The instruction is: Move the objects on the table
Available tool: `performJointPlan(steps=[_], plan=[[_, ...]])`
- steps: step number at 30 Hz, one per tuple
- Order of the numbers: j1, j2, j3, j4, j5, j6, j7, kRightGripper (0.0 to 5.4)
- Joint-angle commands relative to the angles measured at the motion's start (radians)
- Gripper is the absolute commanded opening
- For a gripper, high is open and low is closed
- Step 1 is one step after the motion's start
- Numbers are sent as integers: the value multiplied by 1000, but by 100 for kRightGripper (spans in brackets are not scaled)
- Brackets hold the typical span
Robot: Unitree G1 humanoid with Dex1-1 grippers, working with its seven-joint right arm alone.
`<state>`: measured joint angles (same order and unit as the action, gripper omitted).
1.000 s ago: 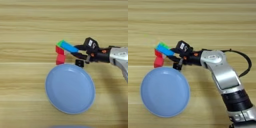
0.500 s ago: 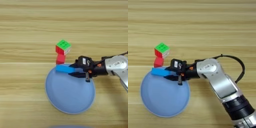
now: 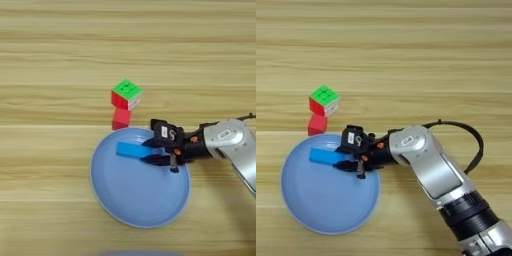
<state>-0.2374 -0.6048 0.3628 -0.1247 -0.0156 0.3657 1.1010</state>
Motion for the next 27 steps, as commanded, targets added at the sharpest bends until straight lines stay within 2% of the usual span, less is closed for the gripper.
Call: performJointPlan(steps=[1, 6, 9, 11, 13, 16, 18, 23, 27], plan=[[-67, -2, -51, -50, 32, 15, -22, 218], [-84, 13, -102, -88, 82, 49, -27, 268], [-108, 34, -158, -111, 141, 78, -37, 293], [-138, 69, -224, -114, 196, 74, -68, 312], [-167, 96, -275, -116, 258, 108, -83, 333], [-188, 129, -323, -117, 298, 97, -125, 359], [-217, 168, -361, -103, 322, 96, -180, 376], [-261, 226, -388, -56, 292, 80, -319, 436], [-290, 266, -376, -13, 231, 89, -452, 475]])
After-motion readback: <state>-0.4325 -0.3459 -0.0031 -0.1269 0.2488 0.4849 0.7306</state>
